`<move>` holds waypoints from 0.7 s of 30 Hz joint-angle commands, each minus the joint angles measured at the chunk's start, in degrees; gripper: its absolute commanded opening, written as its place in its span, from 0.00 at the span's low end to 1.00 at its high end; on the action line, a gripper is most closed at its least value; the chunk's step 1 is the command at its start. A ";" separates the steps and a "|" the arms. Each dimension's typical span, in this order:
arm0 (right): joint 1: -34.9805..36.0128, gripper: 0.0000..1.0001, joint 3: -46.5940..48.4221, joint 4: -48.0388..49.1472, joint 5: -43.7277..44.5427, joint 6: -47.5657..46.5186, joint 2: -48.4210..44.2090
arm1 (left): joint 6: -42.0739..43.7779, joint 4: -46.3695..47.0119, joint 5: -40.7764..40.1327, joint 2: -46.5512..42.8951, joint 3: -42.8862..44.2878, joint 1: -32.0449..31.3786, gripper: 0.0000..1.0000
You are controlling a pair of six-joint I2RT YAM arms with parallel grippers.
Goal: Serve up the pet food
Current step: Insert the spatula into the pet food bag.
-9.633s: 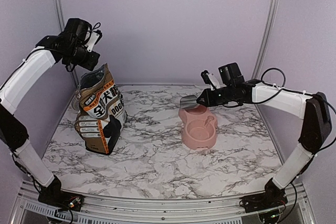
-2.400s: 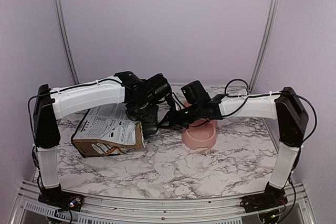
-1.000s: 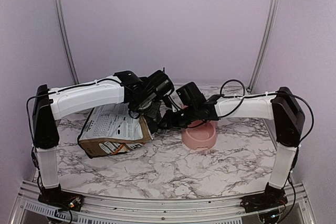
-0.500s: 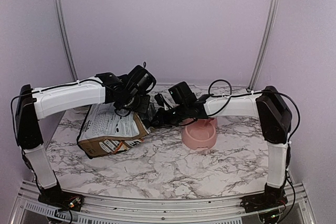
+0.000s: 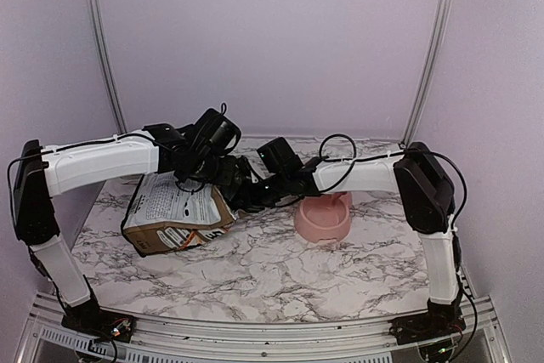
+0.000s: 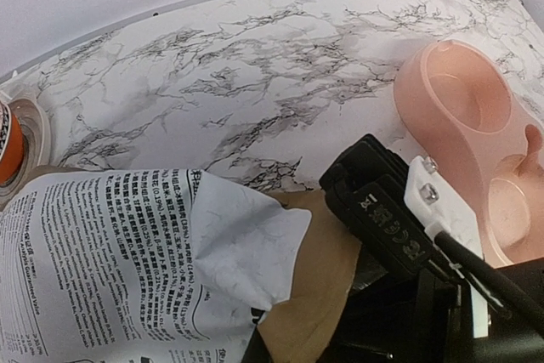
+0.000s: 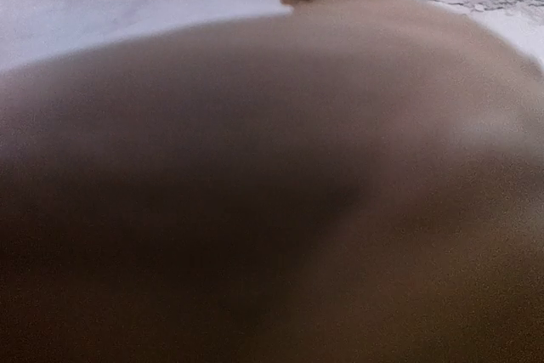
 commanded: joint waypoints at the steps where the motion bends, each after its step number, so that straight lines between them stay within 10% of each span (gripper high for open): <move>1: 1.45 0.00 2.33 1.04 -1.81 0.21 2.29 | 0.00 -1.01 1.23 -2.80 -2.26 0.82 0.00; 21: 1.85 0.00 -0.88 10.45 -5.40 3.37 3.47 | 3.52 0.29 4.82 -5.57 -3.78 1.60 0.00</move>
